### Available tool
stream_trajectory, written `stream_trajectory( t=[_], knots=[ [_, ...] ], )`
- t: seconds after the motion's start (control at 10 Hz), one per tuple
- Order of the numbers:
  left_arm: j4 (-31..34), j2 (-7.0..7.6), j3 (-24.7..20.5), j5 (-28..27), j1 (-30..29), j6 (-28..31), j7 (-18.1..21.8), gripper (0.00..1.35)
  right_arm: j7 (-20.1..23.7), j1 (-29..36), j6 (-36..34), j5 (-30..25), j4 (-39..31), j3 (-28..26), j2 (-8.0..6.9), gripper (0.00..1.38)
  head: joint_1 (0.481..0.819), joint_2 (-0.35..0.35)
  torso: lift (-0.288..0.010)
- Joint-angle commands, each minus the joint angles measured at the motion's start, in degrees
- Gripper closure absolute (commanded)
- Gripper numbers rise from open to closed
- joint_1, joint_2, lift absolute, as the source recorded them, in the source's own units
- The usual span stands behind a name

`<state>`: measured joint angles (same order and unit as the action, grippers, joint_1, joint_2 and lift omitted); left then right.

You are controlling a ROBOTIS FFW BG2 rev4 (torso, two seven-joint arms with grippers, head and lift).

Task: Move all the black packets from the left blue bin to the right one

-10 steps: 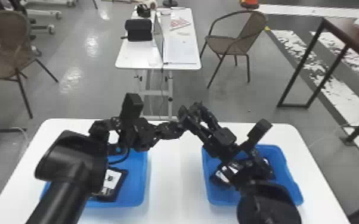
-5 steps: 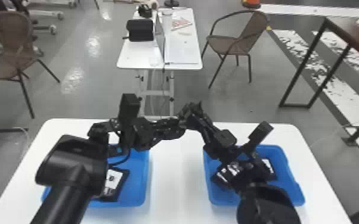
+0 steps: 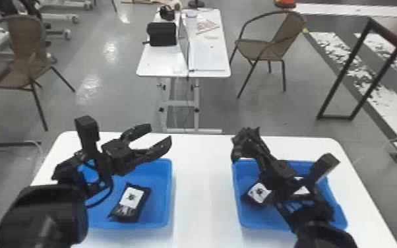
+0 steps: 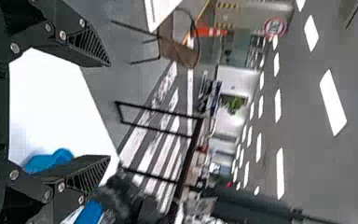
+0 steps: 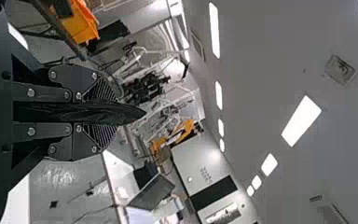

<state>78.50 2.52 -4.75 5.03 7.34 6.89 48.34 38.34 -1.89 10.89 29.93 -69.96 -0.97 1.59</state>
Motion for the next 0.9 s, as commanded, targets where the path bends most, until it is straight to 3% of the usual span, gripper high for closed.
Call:
stream_trajectory(
  t=[0.0,0.3,0.4,0.5,0.6,0.8],
  knots=[
    [4.91,0.65,-3.78,7.53,-5.23,1.11,-3.17,0.00,-0.37,1.80,-0.34,0.05,2.28,-2.63,1.31,1.28,0.695,-0.031,0.000],
    [6.40,-0.14,-10.10,12.98,-9.62,1.46,-4.92,0.01,-0.37,-0.74,-0.43,-0.57,13.00,-5.00,2.98,1.24,0.695,-0.010,0.000],
    [6.58,-0.67,-10.98,13.42,-9.36,2.87,-5.45,0.17,-0.46,-2.50,-0.34,-3.47,16.52,-7.73,2.98,0.92,0.695,-0.001,0.000],
    [6.84,-0.85,-11.51,12.63,-8.83,5.07,-5.54,0.26,-1.07,-4.00,0.80,-5.58,18.89,-10.19,2.81,0.37,0.695,-0.002,0.000],
    [7.02,-0.85,-11.42,12.72,-8.66,8.93,-5.80,0.30,-2.74,-3.82,2.82,-4.70,18.01,-10.89,2.81,0.03,0.695,-0.017,0.000],
    [8.86,-1.64,-11.34,11.66,-9.71,15.79,-9.41,0.30,-4.59,-1.18,5.55,0.31,11.95,-10.89,1.75,0.18,0.695,-0.049,0.000]
  ],
)
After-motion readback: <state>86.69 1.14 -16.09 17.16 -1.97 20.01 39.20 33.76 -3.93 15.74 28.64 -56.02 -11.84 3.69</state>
